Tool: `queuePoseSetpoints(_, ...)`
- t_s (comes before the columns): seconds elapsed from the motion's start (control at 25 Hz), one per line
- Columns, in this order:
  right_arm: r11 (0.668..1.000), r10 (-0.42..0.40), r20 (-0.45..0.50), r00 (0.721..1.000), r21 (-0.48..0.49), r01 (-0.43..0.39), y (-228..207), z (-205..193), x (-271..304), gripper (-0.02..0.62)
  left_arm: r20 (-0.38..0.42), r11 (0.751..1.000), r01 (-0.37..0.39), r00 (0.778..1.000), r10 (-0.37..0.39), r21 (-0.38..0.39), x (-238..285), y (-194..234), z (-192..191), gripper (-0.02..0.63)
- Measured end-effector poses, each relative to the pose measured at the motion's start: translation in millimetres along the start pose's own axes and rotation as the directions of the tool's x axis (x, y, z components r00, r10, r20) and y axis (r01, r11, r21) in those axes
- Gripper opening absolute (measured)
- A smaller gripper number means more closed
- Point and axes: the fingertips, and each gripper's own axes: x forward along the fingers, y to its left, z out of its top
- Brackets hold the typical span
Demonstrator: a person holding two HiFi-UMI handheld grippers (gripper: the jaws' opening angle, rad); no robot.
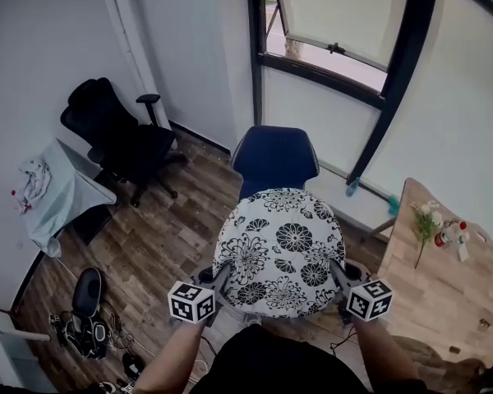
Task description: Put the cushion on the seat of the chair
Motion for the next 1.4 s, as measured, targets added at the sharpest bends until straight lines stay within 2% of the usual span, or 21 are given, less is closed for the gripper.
queuePoseSetpoints(0.56, 0.998, -0.053, 0.001, 0.999, 0.035, 0.053, -2.2, 24.2, 73.6, 0.037, -0.022, 0.998, 0.058, 0.998, -0.057, 0.034, 38.2, 78.9, 33.6, 0.02)
queuePoseSetpoints(0.8, 0.996, -0.06, -0.002, 0.998, 0.068, 0.06, -14.5, 27.6, 91.7, 0.037, -0.053, 0.996, 0.079, 0.996, -0.077, 0.044, 67.3, 85.0, 38.9, 0.02)
queuePoseSetpoints(1.2, 0.992, -0.04, -0.053, 0.998, 0.119, 0.046, -62.1, 20.1, 147.3, 0.037, -0.11, 0.998, 0.054, 0.993, -0.051, 0.019, 126.5, 115.3, 36.9, 0.02)
queuePoseSetpoints(1.4, 0.985, -0.032, -0.098, 0.995, 0.165, 0.048, -94.2, 12.9, 176.9, 0.037, -0.133, 1.0, 0.012, 0.991, -0.01, 0.007, 155.6, 135.9, 34.8, 0.02)
